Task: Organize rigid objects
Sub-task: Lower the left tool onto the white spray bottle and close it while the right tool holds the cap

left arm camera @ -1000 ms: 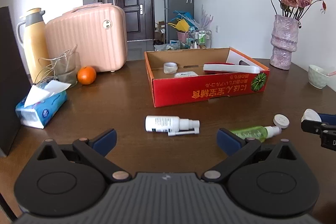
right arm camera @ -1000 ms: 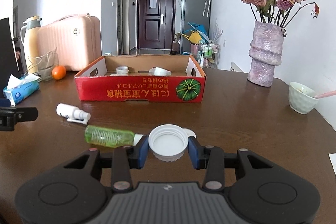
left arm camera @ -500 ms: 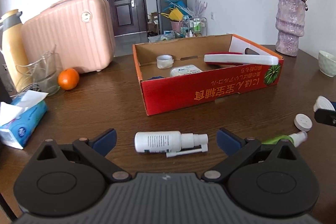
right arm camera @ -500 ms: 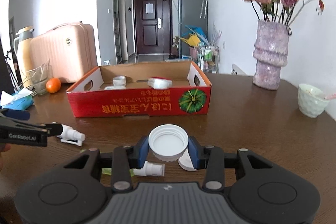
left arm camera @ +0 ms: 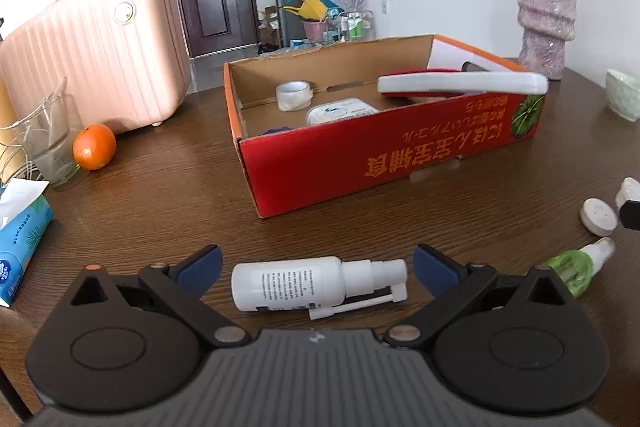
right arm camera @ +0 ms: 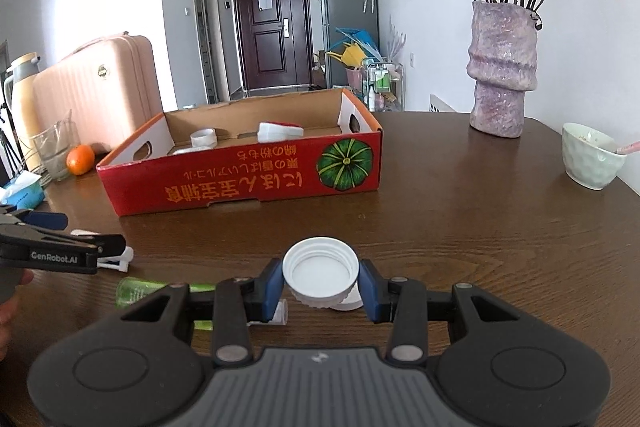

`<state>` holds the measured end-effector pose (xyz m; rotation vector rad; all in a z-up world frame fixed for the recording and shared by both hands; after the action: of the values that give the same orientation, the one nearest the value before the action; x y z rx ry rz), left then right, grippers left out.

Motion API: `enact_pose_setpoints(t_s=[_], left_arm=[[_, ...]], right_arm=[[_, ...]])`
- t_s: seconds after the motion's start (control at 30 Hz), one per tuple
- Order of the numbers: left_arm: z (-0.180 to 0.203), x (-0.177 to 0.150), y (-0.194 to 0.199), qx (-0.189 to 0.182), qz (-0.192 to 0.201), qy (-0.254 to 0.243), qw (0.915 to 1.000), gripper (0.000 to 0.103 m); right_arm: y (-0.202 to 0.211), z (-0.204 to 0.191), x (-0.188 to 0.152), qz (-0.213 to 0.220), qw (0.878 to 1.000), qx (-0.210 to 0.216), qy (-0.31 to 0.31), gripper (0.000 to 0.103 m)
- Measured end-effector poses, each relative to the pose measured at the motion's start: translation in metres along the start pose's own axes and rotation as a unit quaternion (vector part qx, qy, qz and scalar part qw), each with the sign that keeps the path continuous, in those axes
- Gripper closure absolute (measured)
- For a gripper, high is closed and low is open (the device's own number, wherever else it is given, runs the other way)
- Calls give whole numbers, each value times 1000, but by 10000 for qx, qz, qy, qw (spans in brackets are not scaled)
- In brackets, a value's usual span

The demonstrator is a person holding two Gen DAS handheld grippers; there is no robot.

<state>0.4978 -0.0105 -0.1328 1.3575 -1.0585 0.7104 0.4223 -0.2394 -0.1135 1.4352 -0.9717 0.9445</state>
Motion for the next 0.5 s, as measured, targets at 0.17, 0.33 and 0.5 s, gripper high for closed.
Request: enact_pose_setpoints(t_s=[0.17,0.33,0.5], left_arm=[[1,-5,-6,4,-107,-43,9999,0],[1,-9,-10,-29,-196,-1,9998,0],[-2,-16,-18,-110,-389,212,9990,0]], right_arm=[[-1,-1,-2,-23,10000,12,12,64],[-1,-2,-2,-15,10000,22,31,64],[0,-4,-1,13,10000,41,47,64]])
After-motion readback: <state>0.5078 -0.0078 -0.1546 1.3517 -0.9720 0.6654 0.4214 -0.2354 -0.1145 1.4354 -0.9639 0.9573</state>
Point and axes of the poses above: each gripper's, at about its wrist camera, not at the fingertips, and y roughly against the way its jaws point, z to its right, x to its top, the point moved 10 cm from there along -y, roughly the way its jaws point, and after that the axes turned 14 degrees about z, right-handed, at the moved point
